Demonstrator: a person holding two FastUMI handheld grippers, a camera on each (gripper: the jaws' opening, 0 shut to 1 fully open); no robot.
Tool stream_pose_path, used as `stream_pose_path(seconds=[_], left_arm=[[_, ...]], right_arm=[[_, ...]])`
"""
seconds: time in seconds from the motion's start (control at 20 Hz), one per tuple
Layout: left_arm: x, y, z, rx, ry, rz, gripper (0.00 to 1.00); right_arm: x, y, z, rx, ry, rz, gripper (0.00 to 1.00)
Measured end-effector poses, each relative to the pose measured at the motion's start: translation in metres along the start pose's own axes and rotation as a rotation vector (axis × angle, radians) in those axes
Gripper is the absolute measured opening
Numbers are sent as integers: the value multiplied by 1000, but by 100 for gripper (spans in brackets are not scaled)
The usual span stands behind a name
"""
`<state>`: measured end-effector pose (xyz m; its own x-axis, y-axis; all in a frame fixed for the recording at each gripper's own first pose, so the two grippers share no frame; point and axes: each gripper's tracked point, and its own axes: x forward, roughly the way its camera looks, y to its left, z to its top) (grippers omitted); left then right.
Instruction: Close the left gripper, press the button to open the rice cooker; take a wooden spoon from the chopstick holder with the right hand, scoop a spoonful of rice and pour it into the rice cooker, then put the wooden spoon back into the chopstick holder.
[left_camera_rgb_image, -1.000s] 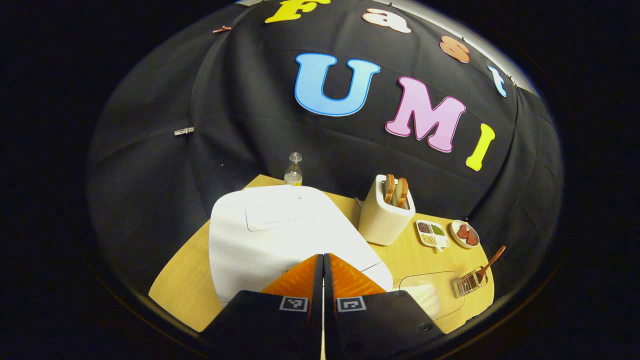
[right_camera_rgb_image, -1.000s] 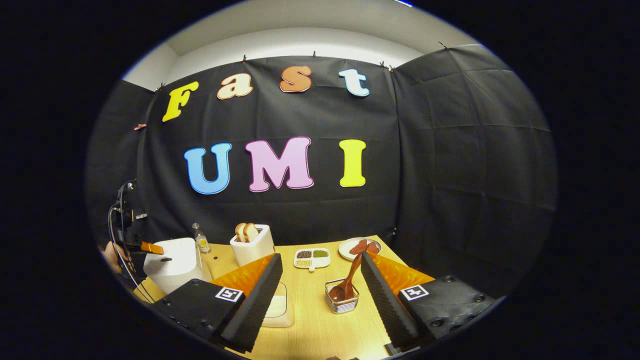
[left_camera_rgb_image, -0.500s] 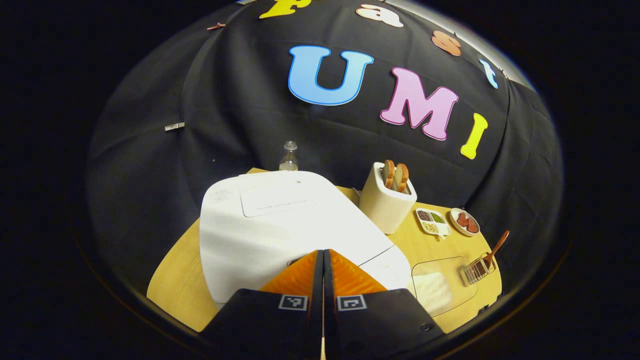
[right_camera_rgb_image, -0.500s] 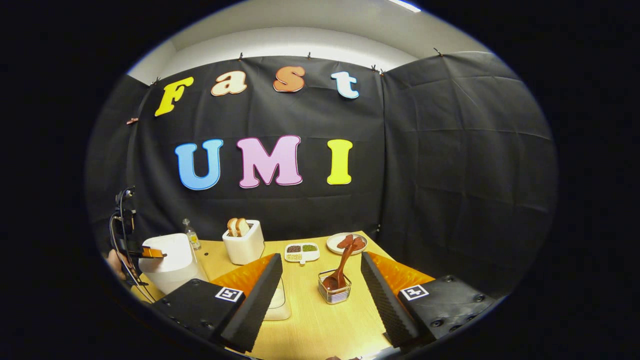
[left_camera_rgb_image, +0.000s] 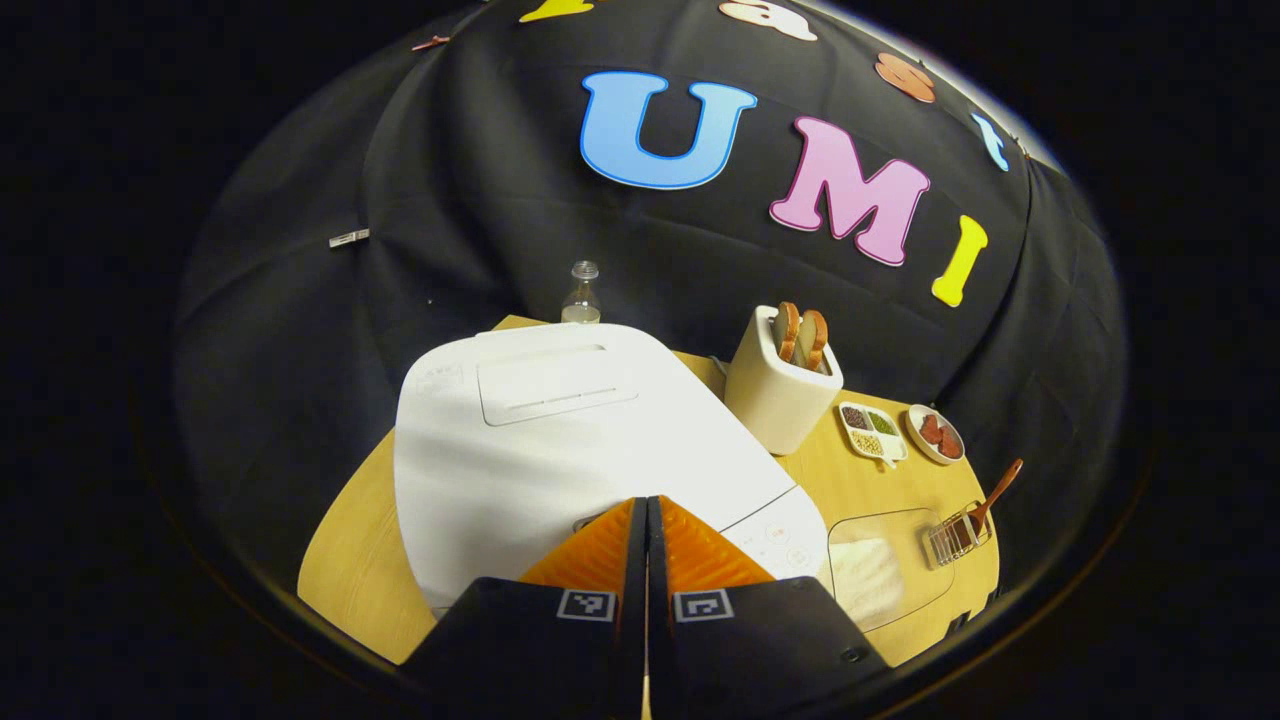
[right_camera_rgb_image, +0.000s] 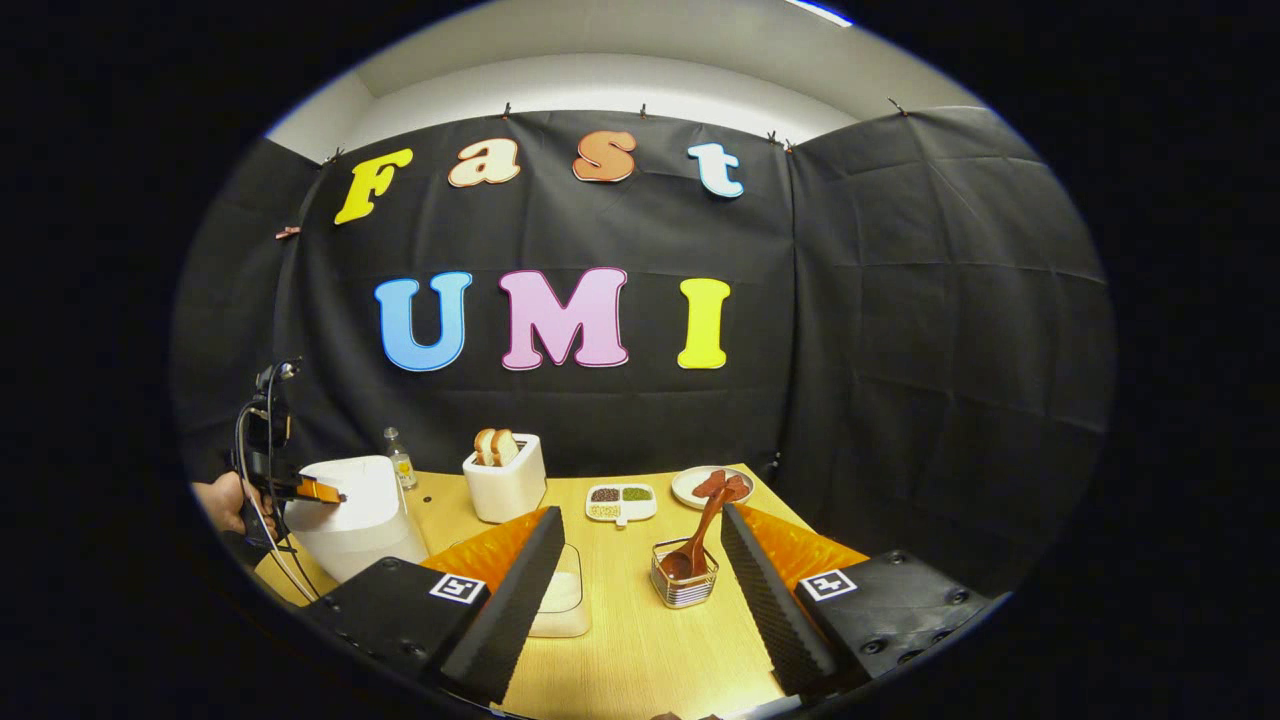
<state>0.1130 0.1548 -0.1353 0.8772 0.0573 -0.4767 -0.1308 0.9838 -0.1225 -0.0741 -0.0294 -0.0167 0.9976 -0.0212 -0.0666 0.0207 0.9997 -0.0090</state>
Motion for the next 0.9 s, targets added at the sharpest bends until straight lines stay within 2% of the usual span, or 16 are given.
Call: stream_pose_path(seconds=[0.1,0.15,0.45,0.65,0.75,0.9], left_arm=[[0,2,1,24,24,26,10],[2,2,1,23,35,36,8],[1,1,0,-87,57,36,8],[3,1,-1,-63,76,84,8],[3,0,0,-25,99,77,8],[3,0,4,-22,92,58,8]], right_arm=[[8,-7,1,9,-3,21,98],[11,-11,0,13,-1,29,98],[32,-30,-9,29,18,100,98],[48,-40,-17,42,35,146,98],[59,-43,-26,70,53,169,98],[72,-46,-39,116,90,203,98]])
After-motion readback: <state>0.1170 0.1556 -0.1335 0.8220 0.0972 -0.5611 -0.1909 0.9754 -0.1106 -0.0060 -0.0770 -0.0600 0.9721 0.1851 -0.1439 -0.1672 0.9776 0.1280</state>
